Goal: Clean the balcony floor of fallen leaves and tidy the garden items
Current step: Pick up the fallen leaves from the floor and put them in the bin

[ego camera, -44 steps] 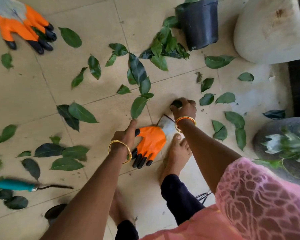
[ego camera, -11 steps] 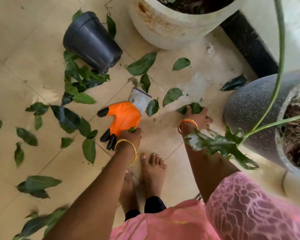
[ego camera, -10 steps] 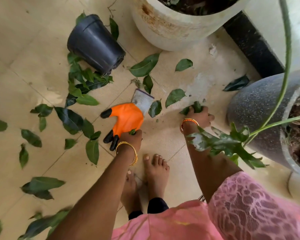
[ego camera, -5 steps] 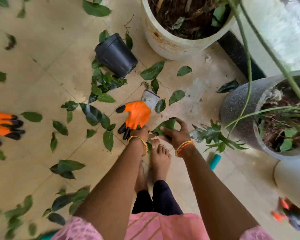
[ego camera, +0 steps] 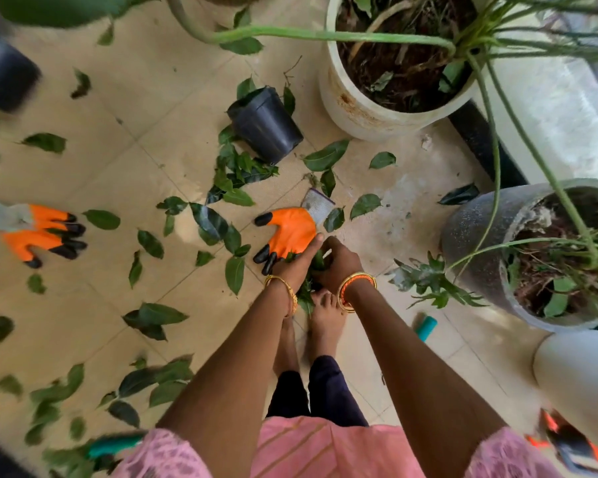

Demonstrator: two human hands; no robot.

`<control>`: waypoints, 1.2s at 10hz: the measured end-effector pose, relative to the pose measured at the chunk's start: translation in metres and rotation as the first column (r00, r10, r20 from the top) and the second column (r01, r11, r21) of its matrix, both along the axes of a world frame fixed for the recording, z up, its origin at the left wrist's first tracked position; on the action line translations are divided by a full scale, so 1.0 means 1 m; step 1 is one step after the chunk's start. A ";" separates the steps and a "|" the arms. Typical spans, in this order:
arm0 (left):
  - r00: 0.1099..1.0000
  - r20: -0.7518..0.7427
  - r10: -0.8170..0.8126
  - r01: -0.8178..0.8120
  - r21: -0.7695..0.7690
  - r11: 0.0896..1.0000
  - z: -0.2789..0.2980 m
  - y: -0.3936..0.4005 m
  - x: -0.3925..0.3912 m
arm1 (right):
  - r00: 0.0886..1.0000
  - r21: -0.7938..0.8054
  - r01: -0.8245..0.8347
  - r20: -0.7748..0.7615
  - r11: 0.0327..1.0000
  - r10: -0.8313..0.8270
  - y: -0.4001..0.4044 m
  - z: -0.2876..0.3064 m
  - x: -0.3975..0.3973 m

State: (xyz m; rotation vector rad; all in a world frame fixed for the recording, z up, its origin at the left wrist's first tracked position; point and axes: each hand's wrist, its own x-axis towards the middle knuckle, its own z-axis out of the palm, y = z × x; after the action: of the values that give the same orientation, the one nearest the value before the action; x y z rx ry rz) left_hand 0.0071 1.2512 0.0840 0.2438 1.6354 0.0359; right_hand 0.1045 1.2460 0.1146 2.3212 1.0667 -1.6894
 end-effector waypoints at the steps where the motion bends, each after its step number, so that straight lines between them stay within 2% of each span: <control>1: 0.996 0.059 0.072 -0.068 -0.080 0.994 0.015 0.011 -0.001 | 1.000 -0.059 0.022 0.000 0.998 -0.022 0.005 0.000 0.002; 2: 0.998 0.043 0.037 -0.033 -0.103 0.994 0.019 0.012 0.001 | 0.992 -0.105 0.058 -0.104 0.993 -0.069 0.010 0.003 0.009; 3: 0.995 0.064 0.079 -0.069 -0.145 0.987 0.012 0.023 0.004 | 0.869 -0.212 0.313 -0.328 0.926 -0.369 0.020 0.005 0.023; 4: 0.994 -0.029 0.103 -0.106 -0.131 0.986 0.005 0.032 0.000 | 0.750 -0.257 0.504 -0.342 0.824 -0.566 0.026 -0.012 0.031; 5: 0.993 -0.095 0.064 -0.071 -0.075 0.995 -0.010 0.042 -0.005 | 0.963 0.030 0.268 0.016 0.963 -0.269 0.030 -0.064 0.047; 6: 0.961 -0.137 0.241 -0.251 -0.058 0.966 -0.036 0.046 -0.002 | 0.978 0.131 0.052 0.193 0.990 -0.077 0.033 -0.095 0.053; 7: 0.953 -0.183 0.243 -0.254 -0.040 0.966 -0.073 0.046 -0.008 | 0.975 0.197 -0.066 0.222 0.978 0.021 0.035 -0.136 0.050; 8: 0.944 -0.224 0.241 -0.263 -0.073 0.962 -0.086 0.040 -0.009 | 0.948 0.215 -0.147 0.311 0.966 0.075 0.034 -0.160 0.044; 9: 0.958 -0.188 0.218 -0.237 -0.086 0.968 -0.081 0.037 -0.007 | 0.926 0.254 -0.171 0.371 0.952 0.067 0.027 -0.178 0.039; 10: 0.963 -0.211 0.165 -0.190 -0.104 0.976 -0.085 0.032 -0.008 | 0.927 0.274 -0.177 0.369 0.945 0.067 0.023 -0.179 0.040; 12: 0.977 -0.191 0.098 -0.113 -0.067 0.991 -0.077 0.032 0.009 | 0.925 0.404 0.108 0.295 0.908 -0.241 0.027 -0.154 0.062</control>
State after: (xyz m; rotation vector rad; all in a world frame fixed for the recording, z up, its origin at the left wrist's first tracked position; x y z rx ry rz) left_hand 0.0160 1.2836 0.0069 0.1021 1.8320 0.0309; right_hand 0.1664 1.2730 -0.0396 2.8941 1.2288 -1.1278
